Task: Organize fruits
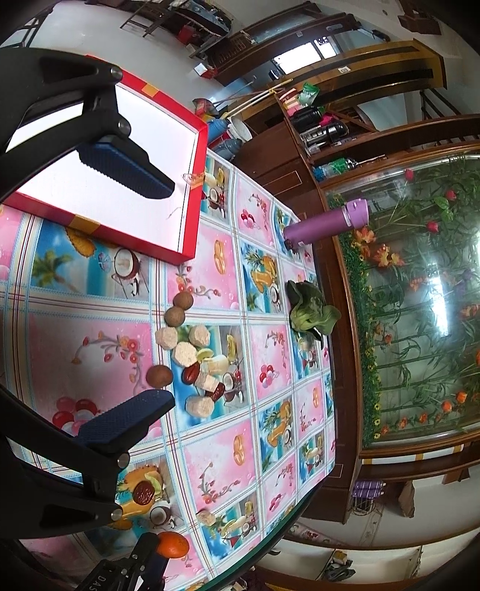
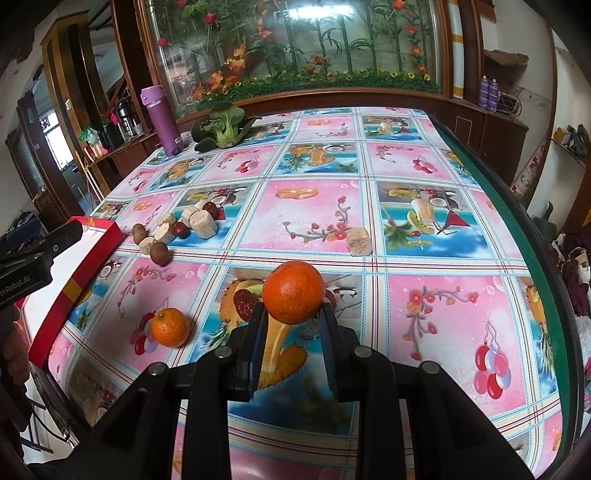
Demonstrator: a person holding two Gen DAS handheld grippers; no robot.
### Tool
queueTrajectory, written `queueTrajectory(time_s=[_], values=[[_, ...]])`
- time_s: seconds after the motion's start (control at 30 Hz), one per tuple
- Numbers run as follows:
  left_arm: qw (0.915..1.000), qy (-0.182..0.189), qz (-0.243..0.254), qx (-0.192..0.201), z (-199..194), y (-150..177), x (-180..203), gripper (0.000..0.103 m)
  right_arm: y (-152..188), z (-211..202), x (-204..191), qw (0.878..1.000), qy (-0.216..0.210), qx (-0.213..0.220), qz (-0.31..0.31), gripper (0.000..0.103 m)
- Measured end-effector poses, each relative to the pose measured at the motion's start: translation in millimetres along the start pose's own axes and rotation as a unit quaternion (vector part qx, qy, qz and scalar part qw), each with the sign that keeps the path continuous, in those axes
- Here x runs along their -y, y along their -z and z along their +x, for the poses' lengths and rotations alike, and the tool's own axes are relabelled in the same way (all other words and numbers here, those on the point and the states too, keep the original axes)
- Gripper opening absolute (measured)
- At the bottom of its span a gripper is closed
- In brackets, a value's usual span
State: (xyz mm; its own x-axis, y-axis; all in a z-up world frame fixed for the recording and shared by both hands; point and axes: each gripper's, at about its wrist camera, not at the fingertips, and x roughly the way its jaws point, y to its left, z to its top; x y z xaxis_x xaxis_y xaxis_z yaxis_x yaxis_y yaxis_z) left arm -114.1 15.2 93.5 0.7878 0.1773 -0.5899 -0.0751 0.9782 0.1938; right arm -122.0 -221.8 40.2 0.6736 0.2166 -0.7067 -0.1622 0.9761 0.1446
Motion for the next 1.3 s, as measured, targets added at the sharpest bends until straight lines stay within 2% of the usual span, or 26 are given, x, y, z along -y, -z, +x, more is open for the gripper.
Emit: queueTrajectory(time_s=[0.7,1.3], values=[[0.9994,-0.014,-0.030,0.001,2,4,-31,0.103,-4,4,-24,1.000,-0.003,-0.006,-0.023,0.027],[0.9994,-0.015,-0.032,0.000,4,5,-37,0.103,-7,5,-36,0.999,-0.004,-0.002,-0.034,0.027]])
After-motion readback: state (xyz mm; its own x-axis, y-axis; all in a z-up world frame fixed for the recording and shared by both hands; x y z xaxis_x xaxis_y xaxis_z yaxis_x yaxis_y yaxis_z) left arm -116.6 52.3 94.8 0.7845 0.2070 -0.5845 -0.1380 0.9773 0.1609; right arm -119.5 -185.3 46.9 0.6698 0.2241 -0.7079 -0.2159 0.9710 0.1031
